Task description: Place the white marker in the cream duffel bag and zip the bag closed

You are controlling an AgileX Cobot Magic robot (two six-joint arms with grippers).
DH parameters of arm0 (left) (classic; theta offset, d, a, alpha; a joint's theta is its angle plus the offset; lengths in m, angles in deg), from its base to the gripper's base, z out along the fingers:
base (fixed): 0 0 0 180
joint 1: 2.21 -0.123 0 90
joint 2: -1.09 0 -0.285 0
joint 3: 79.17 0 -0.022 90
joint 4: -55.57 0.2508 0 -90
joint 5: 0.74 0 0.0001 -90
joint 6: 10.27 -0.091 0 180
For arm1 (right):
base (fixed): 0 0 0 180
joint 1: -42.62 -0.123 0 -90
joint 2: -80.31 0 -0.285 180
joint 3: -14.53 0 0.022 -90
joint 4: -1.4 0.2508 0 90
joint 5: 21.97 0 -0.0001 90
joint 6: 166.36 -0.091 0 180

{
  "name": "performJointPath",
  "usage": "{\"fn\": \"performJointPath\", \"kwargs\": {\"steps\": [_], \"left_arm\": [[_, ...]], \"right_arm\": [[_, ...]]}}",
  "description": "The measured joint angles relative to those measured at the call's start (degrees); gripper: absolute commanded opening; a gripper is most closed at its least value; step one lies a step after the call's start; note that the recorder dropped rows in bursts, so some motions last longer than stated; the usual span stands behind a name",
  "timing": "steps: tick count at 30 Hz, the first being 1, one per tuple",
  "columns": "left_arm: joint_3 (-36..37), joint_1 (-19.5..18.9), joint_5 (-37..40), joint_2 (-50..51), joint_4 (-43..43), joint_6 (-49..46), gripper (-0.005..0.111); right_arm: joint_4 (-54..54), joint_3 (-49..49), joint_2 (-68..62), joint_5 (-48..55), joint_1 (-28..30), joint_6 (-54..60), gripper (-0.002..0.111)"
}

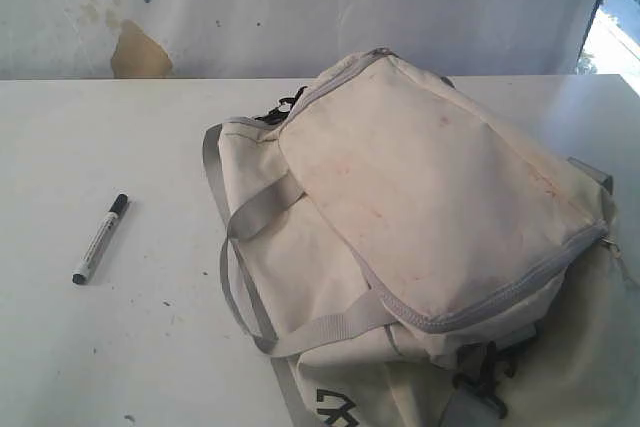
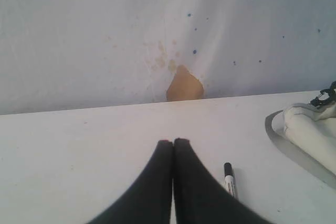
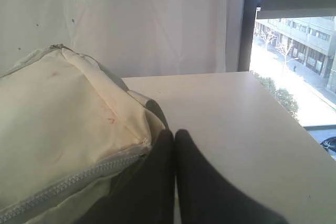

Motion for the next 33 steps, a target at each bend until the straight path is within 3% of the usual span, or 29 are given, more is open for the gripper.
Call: {"fn": "performJointPath", "kwargs": {"steps": [16,23,28,33], "left_arm": [[0.00,0.00,-0.28,0.00,0.00,0.67,0.000],[-0.36,0.00,-9.37,0.00,0.00,4.59,0.000],[-5.80,0.00,-9.29,0.00,0.00,4.72,0.000],[-15.01,0.00,-0.24,-0.10,0.00,7.77,0.000]], "right_arm": [[0.00,0.00,0.00,-0.52,0.00,-0.02,0.000],[0.00,-0.77,0.00,-3.81,0.00,-0.66,0.000],[0.00,-6.23,0.00,-2.62,0.00,-2.51,0.000],[0.11,-12.61,0.10,-0.21,0.00,-4.07,0.000]]}}
